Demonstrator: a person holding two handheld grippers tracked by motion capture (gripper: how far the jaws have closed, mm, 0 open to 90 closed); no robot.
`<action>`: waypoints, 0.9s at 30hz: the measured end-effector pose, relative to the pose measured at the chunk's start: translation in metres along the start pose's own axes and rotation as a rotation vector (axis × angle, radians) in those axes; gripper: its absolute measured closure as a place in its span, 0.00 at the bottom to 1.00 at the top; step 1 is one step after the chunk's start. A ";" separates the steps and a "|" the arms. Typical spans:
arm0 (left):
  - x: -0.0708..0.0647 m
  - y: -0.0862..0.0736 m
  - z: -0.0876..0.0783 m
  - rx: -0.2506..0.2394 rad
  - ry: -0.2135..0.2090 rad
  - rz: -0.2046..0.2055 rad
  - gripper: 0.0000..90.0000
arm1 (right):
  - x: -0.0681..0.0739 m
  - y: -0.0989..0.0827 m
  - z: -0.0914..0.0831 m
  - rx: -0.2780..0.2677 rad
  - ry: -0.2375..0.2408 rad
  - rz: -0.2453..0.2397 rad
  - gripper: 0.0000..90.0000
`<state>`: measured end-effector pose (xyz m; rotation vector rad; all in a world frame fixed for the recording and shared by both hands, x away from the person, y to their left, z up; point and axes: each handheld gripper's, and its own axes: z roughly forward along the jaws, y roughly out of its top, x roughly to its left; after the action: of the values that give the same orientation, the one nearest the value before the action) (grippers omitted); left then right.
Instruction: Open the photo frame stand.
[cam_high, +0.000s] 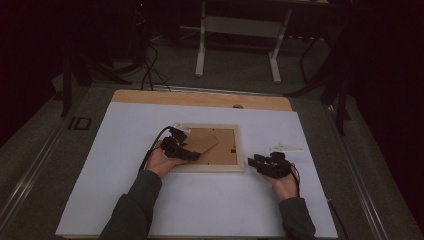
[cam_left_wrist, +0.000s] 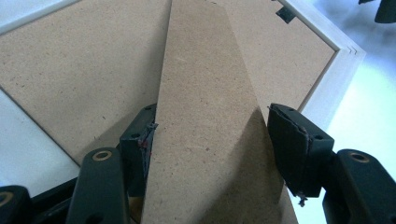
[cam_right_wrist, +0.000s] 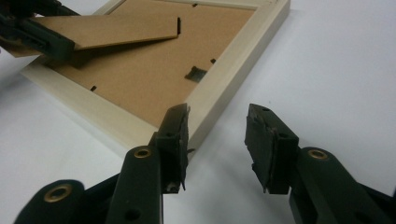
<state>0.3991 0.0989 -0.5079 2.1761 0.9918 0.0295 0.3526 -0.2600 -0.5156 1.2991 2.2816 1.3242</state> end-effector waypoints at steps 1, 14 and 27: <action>0.000 0.000 0.000 0.001 0.003 0.004 0.44 | 0.001 0.002 0.002 0.001 0.000 0.000 0.65; -0.010 -0.001 -0.005 -0.043 0.051 0.054 0.44 | 0.006 0.027 0.019 0.044 -0.021 -0.051 0.61; -0.021 -0.006 -0.010 -0.100 0.092 0.105 0.44 | 0.006 0.054 0.023 0.049 -0.045 -0.078 0.58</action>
<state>0.3779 0.0938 -0.4991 2.1484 0.9068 0.2262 0.3934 -0.2307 -0.4854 1.2288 2.3222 1.2090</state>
